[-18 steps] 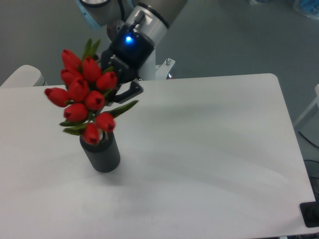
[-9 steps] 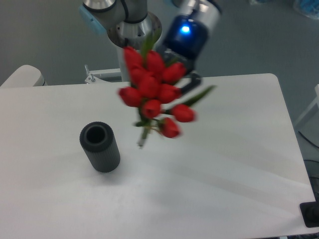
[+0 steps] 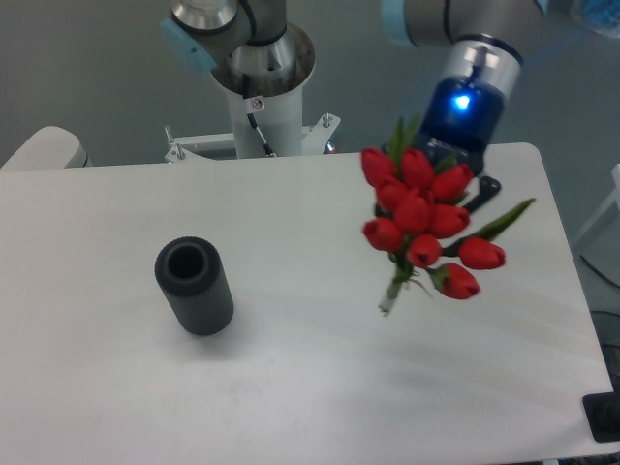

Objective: Pick up the flowers from the vase
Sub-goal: 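Carry the held tulips away from the vase and hold them aloft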

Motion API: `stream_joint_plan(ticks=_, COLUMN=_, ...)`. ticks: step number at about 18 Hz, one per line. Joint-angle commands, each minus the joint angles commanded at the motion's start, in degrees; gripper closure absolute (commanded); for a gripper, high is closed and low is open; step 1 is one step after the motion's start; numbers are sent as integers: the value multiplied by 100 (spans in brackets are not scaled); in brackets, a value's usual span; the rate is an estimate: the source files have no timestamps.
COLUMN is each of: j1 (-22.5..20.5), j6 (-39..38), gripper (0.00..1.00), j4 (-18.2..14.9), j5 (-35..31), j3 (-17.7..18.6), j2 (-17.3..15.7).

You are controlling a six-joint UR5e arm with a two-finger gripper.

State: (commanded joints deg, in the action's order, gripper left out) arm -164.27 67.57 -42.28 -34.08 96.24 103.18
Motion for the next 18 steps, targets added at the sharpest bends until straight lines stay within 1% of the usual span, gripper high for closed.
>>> stream_joint_plan(ticks=2, j1=0, j6=203, gripper=68, j4=0, j5=-414, j3=-9, j2=35)
stream_joint_plan(ticks=3, j1=0, j6=230, gripper=68, j4=0, j5=-459, j3=-18, j2=44)
stream_joint_plan(ticks=6, j1=0, j6=221, gripper=68, j4=-9, j5=-477, j3=-96, j2=62)
stream_joint_plan(ticks=9, j1=18, j6=326, gripper=68, j4=0, j5=-521, j3=-27, j2=62)
stream_joint_plan(ticks=13, j1=70, j6=344, gripper=68, j4=-9, j5=-679, j3=-70, j2=106)
stream_joint_plan(ticks=18, j1=79, j6=450, gripper=68, j4=-9, j5=-679, j3=-44, j2=132)
